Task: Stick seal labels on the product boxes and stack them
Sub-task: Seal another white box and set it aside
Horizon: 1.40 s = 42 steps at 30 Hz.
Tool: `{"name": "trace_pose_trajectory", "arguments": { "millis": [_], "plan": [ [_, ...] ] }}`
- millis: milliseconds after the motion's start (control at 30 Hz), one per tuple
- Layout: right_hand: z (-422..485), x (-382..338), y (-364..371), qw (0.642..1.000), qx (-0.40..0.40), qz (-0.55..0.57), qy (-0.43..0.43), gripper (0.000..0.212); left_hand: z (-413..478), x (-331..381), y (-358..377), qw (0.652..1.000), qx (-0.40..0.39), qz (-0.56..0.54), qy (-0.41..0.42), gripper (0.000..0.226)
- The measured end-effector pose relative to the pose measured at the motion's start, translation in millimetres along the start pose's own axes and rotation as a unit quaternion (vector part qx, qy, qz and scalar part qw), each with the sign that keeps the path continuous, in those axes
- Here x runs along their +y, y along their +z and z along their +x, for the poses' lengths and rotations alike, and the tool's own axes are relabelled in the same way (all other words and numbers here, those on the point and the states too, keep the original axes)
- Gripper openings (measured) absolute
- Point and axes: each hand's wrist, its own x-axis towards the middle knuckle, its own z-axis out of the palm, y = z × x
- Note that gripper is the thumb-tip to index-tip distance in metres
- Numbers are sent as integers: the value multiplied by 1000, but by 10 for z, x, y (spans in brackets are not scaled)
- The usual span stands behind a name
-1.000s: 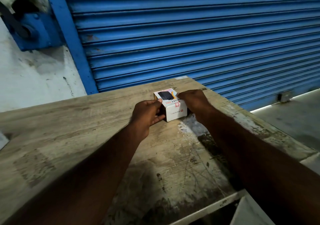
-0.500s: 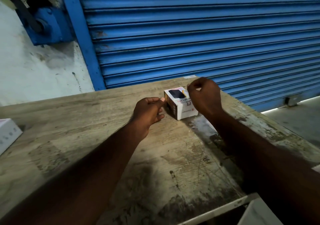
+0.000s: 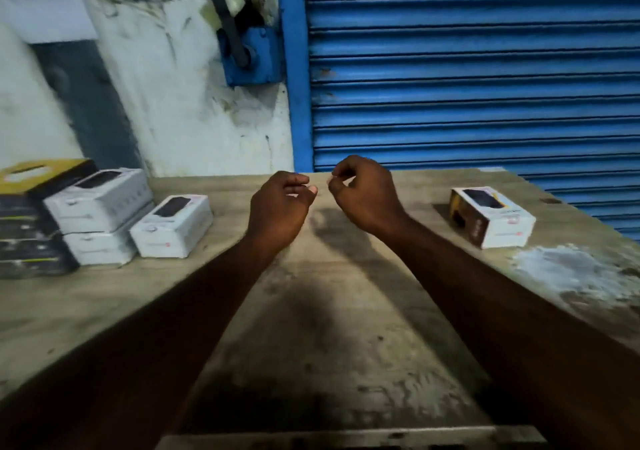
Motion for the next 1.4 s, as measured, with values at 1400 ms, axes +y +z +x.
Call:
{"name": "trace_pose_trajectory", "arguments": {
  "millis": [1400],
  "plan": [
    [-227, -815, 1046, 982, -183, 50, -7, 70, -25, -779, -1393, 980, 18, 106, 169, 39]
  ]
}}
